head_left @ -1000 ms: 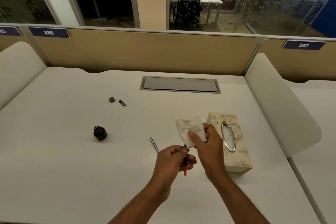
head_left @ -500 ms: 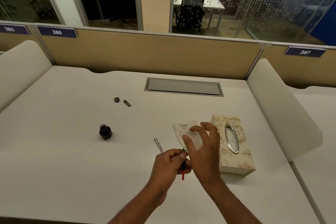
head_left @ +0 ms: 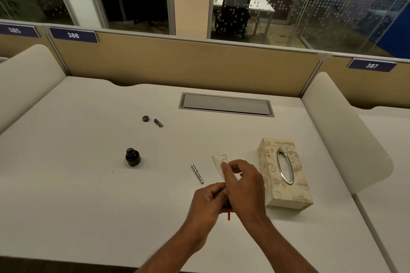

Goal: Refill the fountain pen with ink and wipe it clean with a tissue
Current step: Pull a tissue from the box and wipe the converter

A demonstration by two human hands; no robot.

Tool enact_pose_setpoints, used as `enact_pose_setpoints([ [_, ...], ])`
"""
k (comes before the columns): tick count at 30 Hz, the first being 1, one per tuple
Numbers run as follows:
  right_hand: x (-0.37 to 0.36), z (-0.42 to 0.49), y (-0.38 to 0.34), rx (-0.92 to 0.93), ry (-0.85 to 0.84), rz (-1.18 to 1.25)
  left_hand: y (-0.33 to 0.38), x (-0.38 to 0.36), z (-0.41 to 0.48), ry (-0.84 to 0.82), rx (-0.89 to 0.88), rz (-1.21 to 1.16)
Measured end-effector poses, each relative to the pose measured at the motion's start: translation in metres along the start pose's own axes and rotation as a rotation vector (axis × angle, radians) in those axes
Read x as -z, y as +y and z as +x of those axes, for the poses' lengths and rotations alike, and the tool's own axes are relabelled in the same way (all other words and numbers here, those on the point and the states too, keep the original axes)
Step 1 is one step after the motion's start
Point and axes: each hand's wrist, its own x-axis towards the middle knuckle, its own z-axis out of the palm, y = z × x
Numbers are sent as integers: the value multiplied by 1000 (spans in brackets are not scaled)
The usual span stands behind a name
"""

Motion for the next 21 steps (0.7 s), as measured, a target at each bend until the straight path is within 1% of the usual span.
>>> enact_pose_setpoints([
  [5,-1,-7,-7,-60,-54,-13,-6,5,-1,0,-22,0],
  [9,-4,-9,-10,-72,-71,-43,-11,5,-4,-7,-7,-14],
  [13,-2,-12,-13,-100,-85,-12,-14,8,-7,-24,8,-53],
  [17,3,-11,-17,-153,-165,115,-13,14,-9,-78,12,-65],
  [21,8,-8,-19,-244,-271,321,-13,30,-8,-204,36,-137],
])
